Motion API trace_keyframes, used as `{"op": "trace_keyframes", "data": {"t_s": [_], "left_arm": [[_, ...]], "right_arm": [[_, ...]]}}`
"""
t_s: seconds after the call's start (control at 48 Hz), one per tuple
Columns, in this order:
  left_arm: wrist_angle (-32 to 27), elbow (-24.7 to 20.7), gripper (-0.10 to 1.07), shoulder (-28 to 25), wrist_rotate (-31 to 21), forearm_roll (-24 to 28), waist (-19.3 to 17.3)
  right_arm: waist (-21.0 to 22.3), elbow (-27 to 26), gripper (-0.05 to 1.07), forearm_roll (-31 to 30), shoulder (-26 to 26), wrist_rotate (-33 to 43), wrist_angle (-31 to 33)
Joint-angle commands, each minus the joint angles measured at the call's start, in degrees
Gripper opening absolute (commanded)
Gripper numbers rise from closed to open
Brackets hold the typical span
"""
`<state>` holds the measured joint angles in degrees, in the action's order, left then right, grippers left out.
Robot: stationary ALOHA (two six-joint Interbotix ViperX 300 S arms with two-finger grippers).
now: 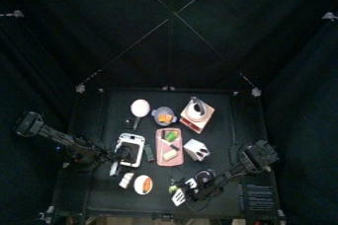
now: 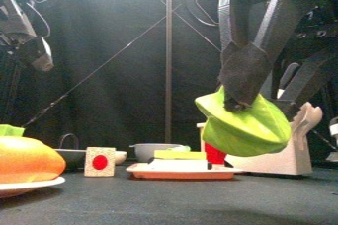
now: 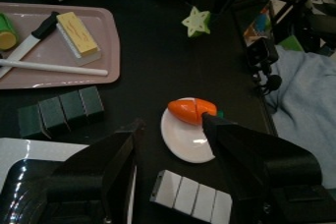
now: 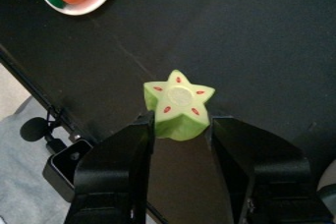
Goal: Hand over starfruit top
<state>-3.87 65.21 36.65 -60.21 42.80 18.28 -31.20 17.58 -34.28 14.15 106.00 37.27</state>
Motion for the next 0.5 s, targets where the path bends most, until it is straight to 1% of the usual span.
{"op": "trace_keyframes", "data": {"t_s": [0.0,0.125,0.167,0.25,0.354,0.417,0.479], "left_arm": [[0.70,-0.62,0.87,0.18,0.18,0.18,-0.09],[2.90,-0.79,0.87,0.00,0.44,0.70,-0.09],[4.22,-1.14,0.88,-0.35,0.88,1.76,-0.09],[6.68,-2.72,0.88,-0.97,2.99,5.71,-0.09],[8.53,-5.27,0.88,-2.46,7.03,9.93,0.09],[8.44,-6.24,0.88,-4.13,9.23,10.99,0.35],[8.35,-7.47,0.88,-6.06,10.46,10.81,0.53]], "right_arm": [[0.26,-0.35,0.61,-2.37,-3.96,-0.09,-0.09],[0.35,-0.18,0.61,-5.45,-5.62,0.00,-0.18],[0.79,-0.18,0.61,-6.59,-6.15,0.00,-0.35],[2.20,-0.18,0.61,-8.61,-7.21,0.00,-1.41],[4.75,-0.26,0.61,-10.99,-8.09,0.26,-5.10],[6.15,-0.26,0.61,-12.04,-8.17,0.18,-8.44],[7.91,-0.18,0.61,-13.01,-8.26,0.26,-13.10]]}}
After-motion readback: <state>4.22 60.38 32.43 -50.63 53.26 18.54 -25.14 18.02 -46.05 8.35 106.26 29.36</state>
